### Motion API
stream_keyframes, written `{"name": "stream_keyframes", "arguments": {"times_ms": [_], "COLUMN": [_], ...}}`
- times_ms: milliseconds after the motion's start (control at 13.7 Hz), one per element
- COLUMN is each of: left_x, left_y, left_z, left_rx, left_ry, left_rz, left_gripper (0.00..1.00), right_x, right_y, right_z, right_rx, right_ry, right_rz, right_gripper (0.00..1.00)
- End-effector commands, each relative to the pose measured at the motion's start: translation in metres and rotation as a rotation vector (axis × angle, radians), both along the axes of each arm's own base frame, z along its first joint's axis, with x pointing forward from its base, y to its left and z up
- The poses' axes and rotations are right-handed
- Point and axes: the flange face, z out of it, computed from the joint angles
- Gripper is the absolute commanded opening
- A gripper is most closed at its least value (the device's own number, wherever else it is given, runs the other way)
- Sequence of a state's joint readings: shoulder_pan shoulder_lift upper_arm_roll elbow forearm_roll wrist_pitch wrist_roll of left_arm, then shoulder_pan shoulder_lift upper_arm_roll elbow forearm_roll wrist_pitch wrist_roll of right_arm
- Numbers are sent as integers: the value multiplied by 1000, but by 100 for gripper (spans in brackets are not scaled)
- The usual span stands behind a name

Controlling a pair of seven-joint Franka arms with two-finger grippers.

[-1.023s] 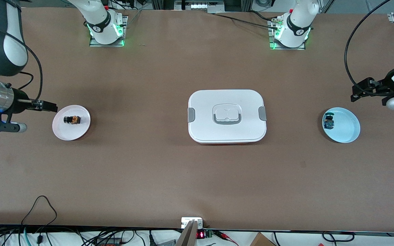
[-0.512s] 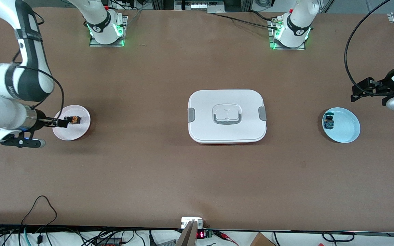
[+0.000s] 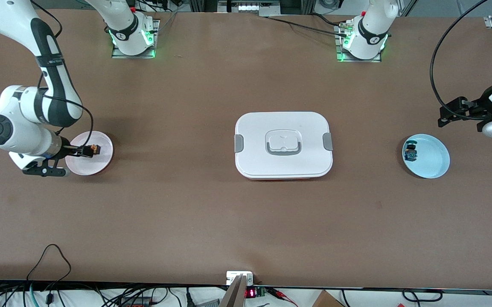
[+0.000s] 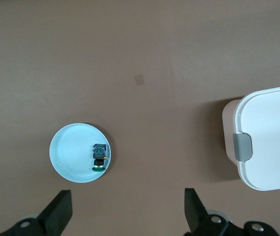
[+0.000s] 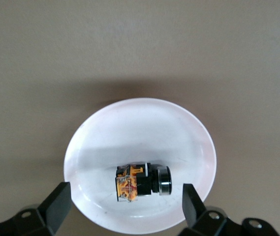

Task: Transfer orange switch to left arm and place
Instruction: 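Move the right gripper over the orange switch on the white plate, then lower the right gripper and close it on the orange switch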

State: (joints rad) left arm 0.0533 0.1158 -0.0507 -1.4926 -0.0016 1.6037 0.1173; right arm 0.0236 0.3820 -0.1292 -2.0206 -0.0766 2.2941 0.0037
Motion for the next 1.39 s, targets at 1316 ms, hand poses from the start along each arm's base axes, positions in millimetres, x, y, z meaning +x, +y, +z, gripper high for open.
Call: {"name": "stream_keyframes", "arguments": {"times_ms": [1316], "left_x": [3], "left_y": [1], "left_z": [5], "left_rx": [12], "left_ry": [3], "left_rz": [10], "left_gripper": [100], "right_x": [-44], "right_y": [-19], "right_z": [-55], "right_rx": [2], "right_ry": [-26], "right_rz": [38], "right_gripper": [100]}}
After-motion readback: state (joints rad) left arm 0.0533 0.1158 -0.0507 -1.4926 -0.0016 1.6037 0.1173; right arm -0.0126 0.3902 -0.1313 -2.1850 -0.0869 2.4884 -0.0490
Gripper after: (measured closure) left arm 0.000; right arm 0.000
